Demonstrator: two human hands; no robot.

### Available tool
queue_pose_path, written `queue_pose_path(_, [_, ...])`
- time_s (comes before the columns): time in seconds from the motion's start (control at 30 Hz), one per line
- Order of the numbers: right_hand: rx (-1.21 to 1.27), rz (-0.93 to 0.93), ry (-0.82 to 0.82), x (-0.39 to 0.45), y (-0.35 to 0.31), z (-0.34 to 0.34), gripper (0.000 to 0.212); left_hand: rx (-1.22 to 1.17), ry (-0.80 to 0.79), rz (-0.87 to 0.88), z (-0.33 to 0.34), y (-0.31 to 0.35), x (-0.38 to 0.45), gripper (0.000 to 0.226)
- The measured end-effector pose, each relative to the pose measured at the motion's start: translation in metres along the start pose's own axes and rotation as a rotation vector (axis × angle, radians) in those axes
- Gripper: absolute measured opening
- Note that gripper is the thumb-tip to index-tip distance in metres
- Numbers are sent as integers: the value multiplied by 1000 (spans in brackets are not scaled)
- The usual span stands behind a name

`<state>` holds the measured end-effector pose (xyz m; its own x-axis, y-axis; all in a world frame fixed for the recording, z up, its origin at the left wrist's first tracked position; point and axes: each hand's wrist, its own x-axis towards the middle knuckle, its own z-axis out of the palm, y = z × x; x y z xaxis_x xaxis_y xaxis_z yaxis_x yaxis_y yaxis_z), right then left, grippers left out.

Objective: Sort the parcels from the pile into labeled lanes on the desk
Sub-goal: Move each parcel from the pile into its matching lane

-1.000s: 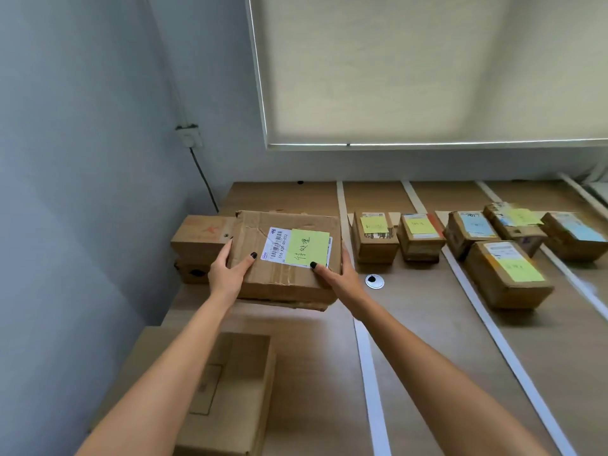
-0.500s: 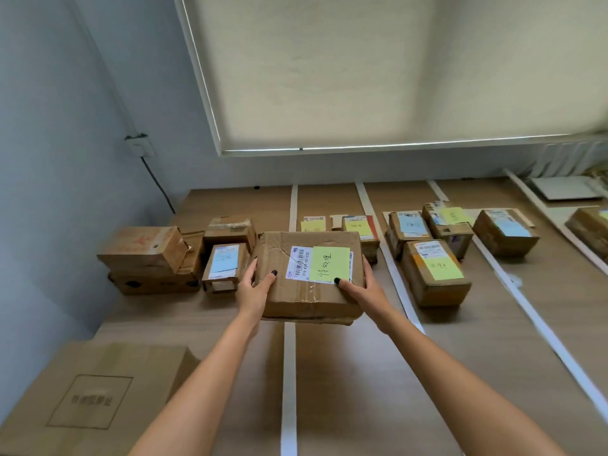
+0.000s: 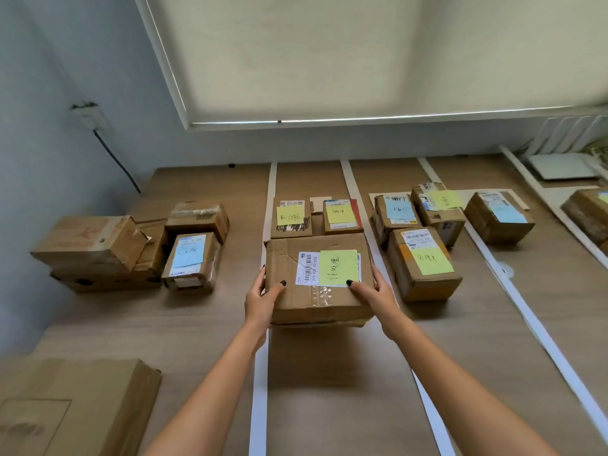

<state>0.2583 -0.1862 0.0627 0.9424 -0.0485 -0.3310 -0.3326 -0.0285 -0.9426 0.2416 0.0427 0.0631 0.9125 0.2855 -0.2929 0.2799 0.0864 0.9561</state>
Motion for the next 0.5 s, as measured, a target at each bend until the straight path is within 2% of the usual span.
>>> queue_pose_path(0.23, [59,114,26,46,20,5,64,3,12,-62,6,-18,37,61])
queue_pose_path(0.5, [124,125,75,87,34,6,61,64,-12,-17,20,-20,79,61])
